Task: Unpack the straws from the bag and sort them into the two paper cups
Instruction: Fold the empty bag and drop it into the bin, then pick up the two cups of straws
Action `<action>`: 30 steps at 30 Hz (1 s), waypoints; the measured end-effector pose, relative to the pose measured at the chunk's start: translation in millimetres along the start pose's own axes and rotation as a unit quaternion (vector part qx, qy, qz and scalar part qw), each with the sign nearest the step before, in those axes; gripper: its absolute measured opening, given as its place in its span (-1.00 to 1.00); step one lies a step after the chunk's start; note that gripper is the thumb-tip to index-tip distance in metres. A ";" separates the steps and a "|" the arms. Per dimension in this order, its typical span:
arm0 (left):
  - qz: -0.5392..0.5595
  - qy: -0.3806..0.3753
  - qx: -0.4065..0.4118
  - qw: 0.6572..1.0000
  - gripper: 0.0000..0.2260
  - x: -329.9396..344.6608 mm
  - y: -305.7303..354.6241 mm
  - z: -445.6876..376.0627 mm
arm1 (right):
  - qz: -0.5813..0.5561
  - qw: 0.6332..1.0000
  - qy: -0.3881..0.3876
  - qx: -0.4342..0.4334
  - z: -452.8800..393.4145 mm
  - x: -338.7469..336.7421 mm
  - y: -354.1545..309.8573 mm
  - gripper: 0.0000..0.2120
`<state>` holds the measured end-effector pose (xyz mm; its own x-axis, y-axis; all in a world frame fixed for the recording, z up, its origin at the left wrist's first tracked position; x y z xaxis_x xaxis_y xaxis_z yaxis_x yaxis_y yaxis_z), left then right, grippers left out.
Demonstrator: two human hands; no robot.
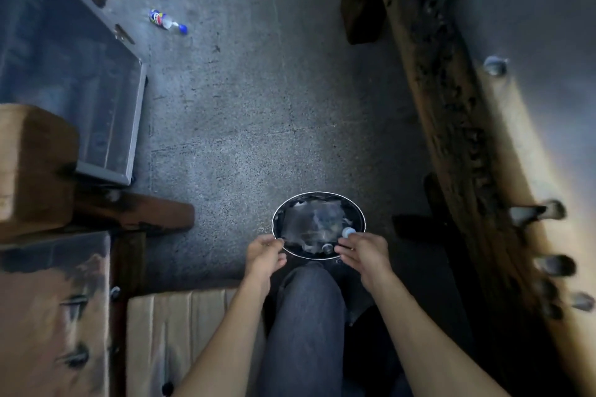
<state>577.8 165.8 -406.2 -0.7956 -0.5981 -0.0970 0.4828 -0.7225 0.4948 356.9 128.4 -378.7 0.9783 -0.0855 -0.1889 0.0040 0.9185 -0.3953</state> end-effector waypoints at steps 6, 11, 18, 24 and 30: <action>-0.181 -0.058 0.204 0.960 -0.66 8.1 98.0 119.1 | 0.066 0.984 0.017 -0.165 118.1 -22.6 -75.1 -0.84; -0.347 -0.094 0.407 0.840 -0.38 31.0 196.7 256.1 | 0.214 0.910 0.074 -0.348 240.4 -51.1 -158.2 -0.50; -0.424 -0.093 0.596 0.675 -0.24 70.1 309.0 429.6 | 0.347 0.750 0.256 -0.501 403.1 -113.3 -254.0 -0.21; -0.429 -0.137 0.669 0.591 -0.22 113.5 344.5 521.9 | 0.329 0.710 0.358 -0.509 480.7 -179.6 -285.6 -0.16; -0.435 -0.208 0.702 0.524 -0.21 175.1 310.7 584.5 | 0.290 0.716 0.440 -0.458 511.9 -260.5 -258.8 -0.18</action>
<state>374.6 39.3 235.4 -0.6427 0.0855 -0.7613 -0.6418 0.4827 0.5960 207.2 110.5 233.0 0.2493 -0.3733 -0.8936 -0.8818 0.2940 -0.3688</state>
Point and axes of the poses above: each hand's wrist, its own z-axis away from the middle knuckle, its own x-axis out of the palm, y = z × x, the point moved 6 cm from there along -z, towards the middle knuckle, and after that the axes turned 11 degrees about z, right-handed, at the moved point
